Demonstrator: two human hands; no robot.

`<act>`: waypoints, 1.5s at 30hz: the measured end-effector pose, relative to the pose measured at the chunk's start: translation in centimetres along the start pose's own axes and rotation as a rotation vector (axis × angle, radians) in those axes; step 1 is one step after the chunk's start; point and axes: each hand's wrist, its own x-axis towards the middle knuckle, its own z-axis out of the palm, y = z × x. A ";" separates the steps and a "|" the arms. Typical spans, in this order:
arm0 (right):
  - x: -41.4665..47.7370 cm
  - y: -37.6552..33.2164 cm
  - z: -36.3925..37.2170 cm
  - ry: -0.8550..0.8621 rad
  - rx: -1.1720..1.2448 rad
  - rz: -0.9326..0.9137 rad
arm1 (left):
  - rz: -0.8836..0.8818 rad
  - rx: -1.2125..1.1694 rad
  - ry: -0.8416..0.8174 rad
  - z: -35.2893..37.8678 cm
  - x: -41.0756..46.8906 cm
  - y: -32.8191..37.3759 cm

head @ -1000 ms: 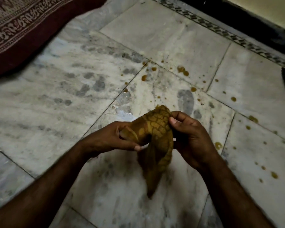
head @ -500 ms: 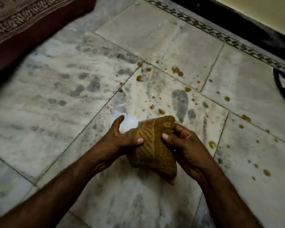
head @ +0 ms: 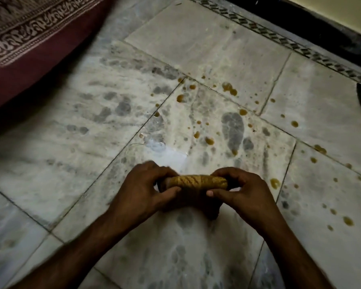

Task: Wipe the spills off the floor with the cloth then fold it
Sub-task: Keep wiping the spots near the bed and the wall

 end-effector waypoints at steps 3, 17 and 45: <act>-0.4 -1.0 -0.9 -0.053 0.074 -0.020 | -0.068 -0.099 -0.032 -0.9 -0.5 0.5; 6.0 2.7 17.4 0.212 -0.663 -0.249 | -0.253 0.630 0.131 1.4 3.5 -14.9; 13.0 -0.5 20.0 -0.131 -0.847 -0.699 | -0.177 0.496 0.194 0.9 3.2 -16.8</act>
